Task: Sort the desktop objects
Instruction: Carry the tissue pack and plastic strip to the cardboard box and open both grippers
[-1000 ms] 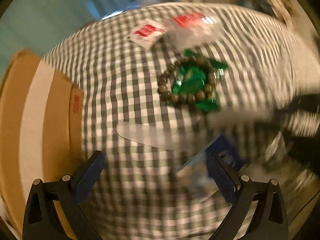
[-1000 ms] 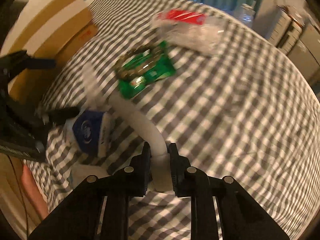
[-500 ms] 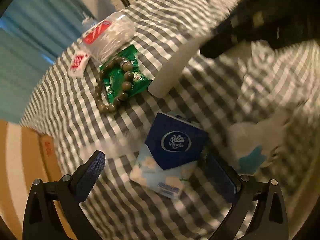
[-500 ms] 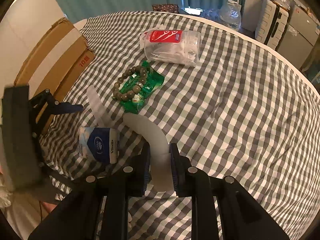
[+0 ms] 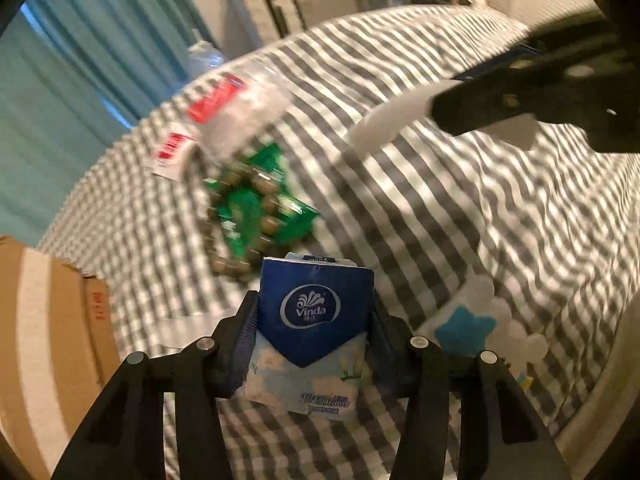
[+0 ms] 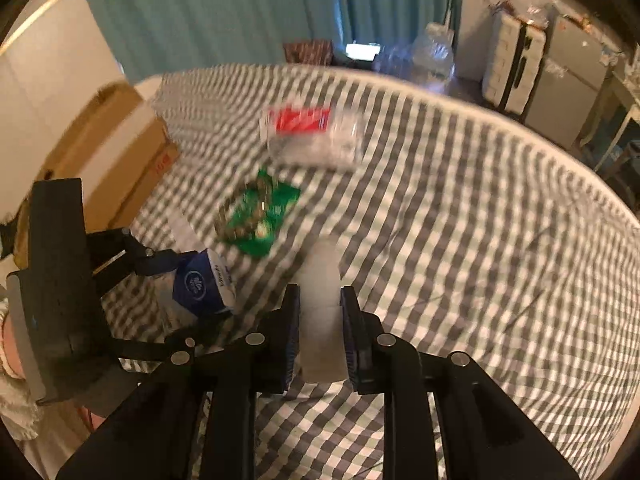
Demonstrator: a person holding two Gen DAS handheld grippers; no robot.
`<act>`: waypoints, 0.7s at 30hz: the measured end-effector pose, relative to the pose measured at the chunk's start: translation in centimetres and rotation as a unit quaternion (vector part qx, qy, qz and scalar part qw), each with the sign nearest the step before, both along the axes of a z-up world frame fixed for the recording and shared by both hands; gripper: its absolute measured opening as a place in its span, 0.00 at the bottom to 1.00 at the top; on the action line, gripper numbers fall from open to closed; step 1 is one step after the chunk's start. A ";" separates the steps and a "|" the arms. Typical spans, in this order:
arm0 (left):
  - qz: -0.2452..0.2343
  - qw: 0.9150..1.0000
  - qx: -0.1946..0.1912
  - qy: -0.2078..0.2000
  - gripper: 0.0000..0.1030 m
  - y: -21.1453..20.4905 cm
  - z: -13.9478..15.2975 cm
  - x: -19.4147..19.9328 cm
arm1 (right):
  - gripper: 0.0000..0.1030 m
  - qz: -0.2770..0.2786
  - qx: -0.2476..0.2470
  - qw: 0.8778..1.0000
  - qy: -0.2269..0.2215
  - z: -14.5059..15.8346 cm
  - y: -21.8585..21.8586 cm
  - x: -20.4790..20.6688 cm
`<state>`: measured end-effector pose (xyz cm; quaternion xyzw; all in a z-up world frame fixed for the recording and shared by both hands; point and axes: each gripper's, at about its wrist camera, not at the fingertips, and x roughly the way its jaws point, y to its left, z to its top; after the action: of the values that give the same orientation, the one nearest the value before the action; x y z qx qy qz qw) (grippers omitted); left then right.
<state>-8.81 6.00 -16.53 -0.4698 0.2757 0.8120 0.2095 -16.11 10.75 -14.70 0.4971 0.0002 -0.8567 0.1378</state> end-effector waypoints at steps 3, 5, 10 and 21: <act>0.058 0.998 0.026 0.010 0.51 -1.5 2.8 -1.5 | 0.19 -0.016 -0.005 0.999 0.029 2.0 0.8 0.8; 0.105 0.993 0.032 0.041 0.51 -2.8 4.5 -1.9 | 0.19 -0.021 -0.012 0.999 0.049 3.3 1.0 1.4; 0.208 0.971 0.102 0.067 0.51 -6.6 9.0 -2.1 | 0.19 -0.010 -0.039 0.994 0.102 6.5 0.5 3.1; 0.352 0.908 0.179 0.139 0.51 -15.4 16.4 -1.4 | 0.19 0.065 -0.089 0.980 0.168 14.0 -6.7 3.6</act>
<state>-10.23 -9.38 -0.12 -0.3732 -0.0310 0.9259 -0.0495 -12.49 4.05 -0.72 0.3306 -0.0202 -0.9138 0.2350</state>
